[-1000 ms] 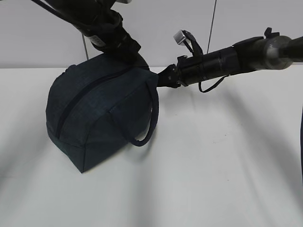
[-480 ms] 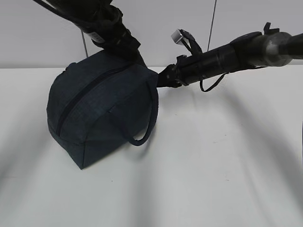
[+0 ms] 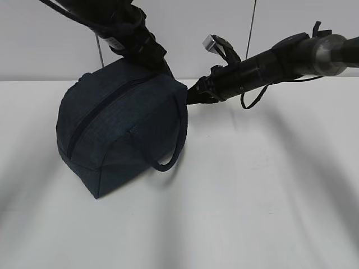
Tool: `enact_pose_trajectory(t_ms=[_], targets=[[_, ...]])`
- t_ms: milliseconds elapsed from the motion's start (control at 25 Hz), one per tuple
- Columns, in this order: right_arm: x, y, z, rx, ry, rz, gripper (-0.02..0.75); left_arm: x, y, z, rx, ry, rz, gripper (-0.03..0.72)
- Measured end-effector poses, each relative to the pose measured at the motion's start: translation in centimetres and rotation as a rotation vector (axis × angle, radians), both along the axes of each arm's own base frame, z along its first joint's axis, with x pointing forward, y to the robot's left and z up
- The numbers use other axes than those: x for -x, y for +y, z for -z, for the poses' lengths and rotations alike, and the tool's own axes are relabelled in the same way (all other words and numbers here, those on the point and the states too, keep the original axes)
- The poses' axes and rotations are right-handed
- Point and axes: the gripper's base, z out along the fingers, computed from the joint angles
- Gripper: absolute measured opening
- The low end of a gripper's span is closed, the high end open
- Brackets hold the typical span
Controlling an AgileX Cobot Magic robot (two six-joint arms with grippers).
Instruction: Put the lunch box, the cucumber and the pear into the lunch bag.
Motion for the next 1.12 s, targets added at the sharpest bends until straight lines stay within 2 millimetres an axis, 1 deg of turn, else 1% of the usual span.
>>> enact_pose_trajectory(t_ms=[360, 480, 600, 680, 760, 800, 840, 920, 1000, 1120], targets=[[0.0, 0.0, -0.1, 0.015, 0.014, 0.014, 0.0, 0.0, 0.0, 0.0, 0.003, -0.003, -0.001, 0.017], [-0.1, 0.0, -0.3, -0.007, 0.016, 0.027, 0.001, 0.0, 0.0, 0.0, 0.008, -0.001, -0.002, 0.017], [-0.1, 0.1, -0.5, -0.03, 0.002, 0.026, 0.024, 0.0, 0.0, -0.1, 0.012, -0.003, -0.002, 0.017], [-0.3, 0.1, -0.2, -0.021, -0.007, 0.035, 0.084, 0.1, 0.0, -0.4, 0.025, -0.002, -0.003, 0.017], [-0.4, -0.3, 0.8, 0.008, 0.0, 0.055, 0.176, 0.5, 0.1, -1.4, 0.042, -0.013, -0.003, 0.017], [-0.4, -0.4, 1.2, 0.013, 0.008, 0.059, 0.235, 0.7, 0.2, -1.8, 0.051, -0.02, -0.004, 0.017], [-0.5, -0.7, 1.3, 0.016, 0.006, 0.07, 0.293, 0.7, 0.3, -2.1, 0.058, -0.025, -0.006, 0.017], [-0.6, -0.9, 1.3, 0.01, 0.007, 0.083, 0.365, 0.7, 0.4, -2.3, 0.063, -0.029, -0.009, 0.017], [-0.7, -1.0, 1.3, 0.002, 0.008, 0.089, 0.398, 0.7, 0.6, -2.3, 0.059, -0.02, -0.009, 0.017], [-0.8, -1.1, 1.1, -0.005, 0.006, 0.096, 0.412, 0.7, 0.7, -2.1, 0.05, -0.005, -0.004, 0.017]])
